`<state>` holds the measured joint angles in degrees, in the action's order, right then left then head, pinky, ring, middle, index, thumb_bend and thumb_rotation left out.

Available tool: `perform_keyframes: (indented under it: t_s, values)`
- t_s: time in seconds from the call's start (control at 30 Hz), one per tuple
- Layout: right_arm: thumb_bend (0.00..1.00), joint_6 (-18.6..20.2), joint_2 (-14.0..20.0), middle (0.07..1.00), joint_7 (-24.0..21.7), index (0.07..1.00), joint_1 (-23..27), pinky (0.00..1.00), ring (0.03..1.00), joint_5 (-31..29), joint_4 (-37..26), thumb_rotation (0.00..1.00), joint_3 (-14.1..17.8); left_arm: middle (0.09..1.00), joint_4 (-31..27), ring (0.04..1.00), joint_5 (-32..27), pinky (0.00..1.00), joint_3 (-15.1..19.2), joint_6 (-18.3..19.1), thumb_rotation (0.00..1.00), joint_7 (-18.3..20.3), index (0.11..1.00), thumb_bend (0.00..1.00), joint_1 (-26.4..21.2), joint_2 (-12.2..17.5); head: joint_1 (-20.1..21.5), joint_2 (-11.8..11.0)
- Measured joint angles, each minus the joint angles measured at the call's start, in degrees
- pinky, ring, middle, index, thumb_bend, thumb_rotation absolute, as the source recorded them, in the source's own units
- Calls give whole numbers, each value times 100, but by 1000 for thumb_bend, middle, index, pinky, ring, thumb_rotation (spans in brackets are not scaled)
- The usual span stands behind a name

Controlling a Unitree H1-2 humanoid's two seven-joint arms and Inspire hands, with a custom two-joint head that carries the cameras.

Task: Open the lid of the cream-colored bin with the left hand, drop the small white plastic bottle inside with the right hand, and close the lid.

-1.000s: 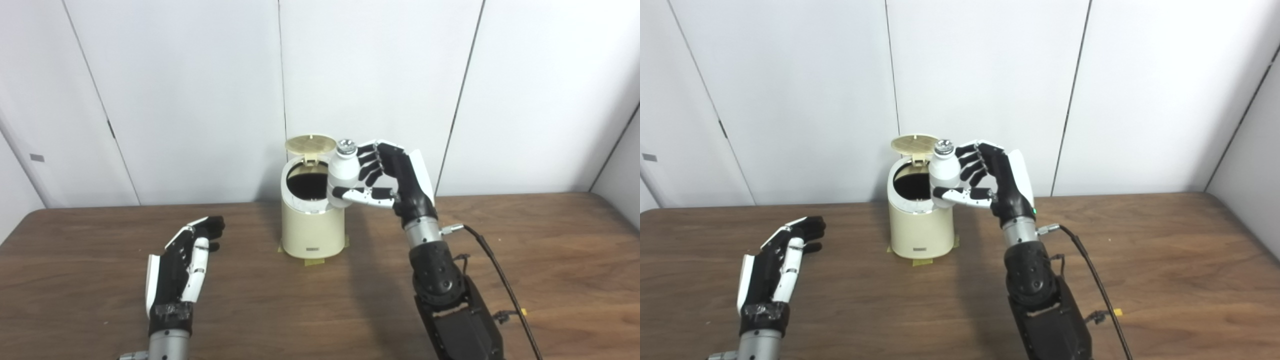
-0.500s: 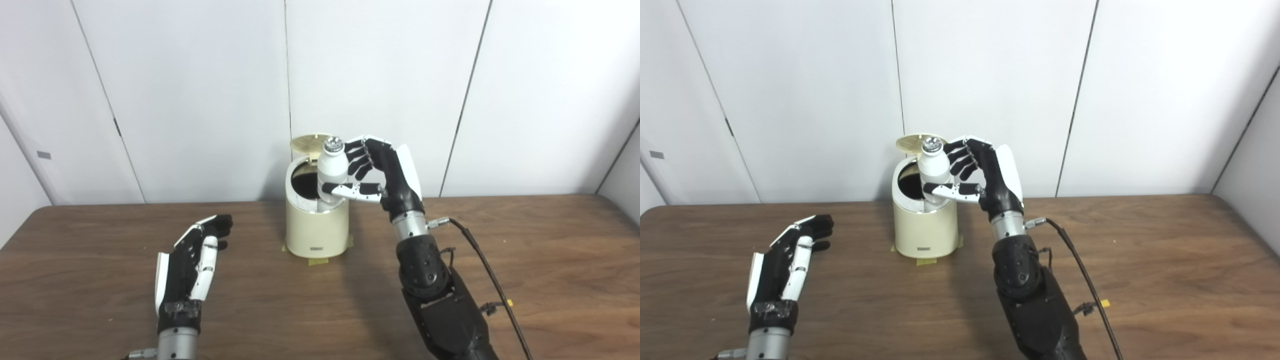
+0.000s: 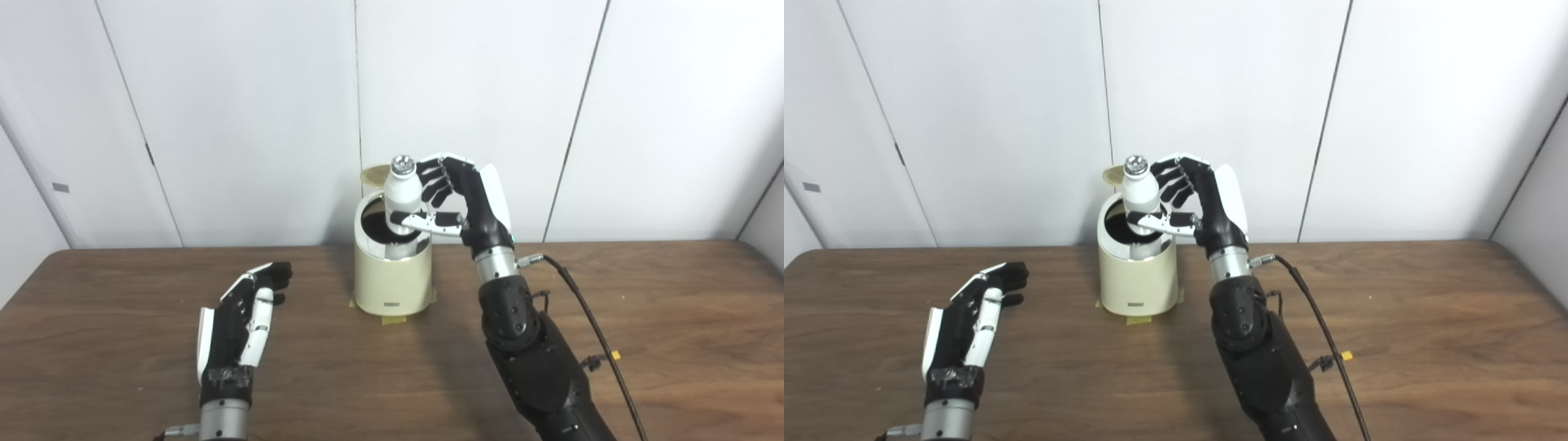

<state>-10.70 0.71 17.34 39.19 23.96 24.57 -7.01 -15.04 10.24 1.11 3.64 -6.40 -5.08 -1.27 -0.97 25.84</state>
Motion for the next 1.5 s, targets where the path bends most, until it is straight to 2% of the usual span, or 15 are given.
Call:
perform_keyframes:
  t_s: [0.23, 0.43, 0.5, 0.87, 1.03, 1.37, 1.43, 1.47, 1.5]
  values:
    - [516, -778, 33, 487, 64, 515, 162, 340, 415, 18, 585, 0, -91, 730, 0, 754, 93, 715, -29, 0, 749, -14, 710, 226, 1, -47, -44, 18]
    - [516, -1280, 45, 495, 151, 507, 219, 334, 410, 56, 1006, 0, -176, 731, -1, 752, 108, 715, -31, 1, 749, -20, 708, 214, 0, -66, -61, 18]
    - [516, -1308, 71, 497, 192, 506, 217, 335, 408, 48, 1053, 0, -228, 728, 0, 749, 112, 715, -31, 1, 750, -23, 704, 208, 1, -66, -70, 18]
    - [516, -1441, 417, 504, 919, 498, 223, 329, 403, 30, 1179, 0, -1108, 731, -2, 753, 128, 714, -40, 1, 758, -41, 708, 203, 1, -80, -88, 9]
    - [518, -1446, 510, 504, 1175, 488, 227, 350, 414, 29, 1241, 0, -1365, 731, -3, 754, 126, 716, -40, 1, 755, -41, 709, 212, 1, -83, -70, 18]
    - [522, -1447, 455, 488, 1238, 490, 229, 432, 452, -62, 1289, 0, -1299, 729, -2, 754, 126, 715, -35, 1, 740, -40, 708, 213, 1, -78, -26, 0]
    - [529, -1447, 427, 494, 1236, 484, 228, 462, 519, 22, 1289, 0, -1213, 730, -2, 754, 125, 714, -35, 1, 740, -38, 709, 215, 1, -76, -18, 0]
    - [525, -1446, 411, 543, 1233, 487, 228, 479, 547, 65, 1289, 66, -1168, 730, -2, 754, 125, 713, -35, 1, 741, -37, 710, 216, 1, -74, -18, 0]
    - [760, -1446, 392, 589, 1231, 565, 227, 507, 581, 108, 1289, 67, -1115, 730, -2, 753, 125, 712, -35, 1, 741, -36, 710, 218, 1, -72, -18, 0]
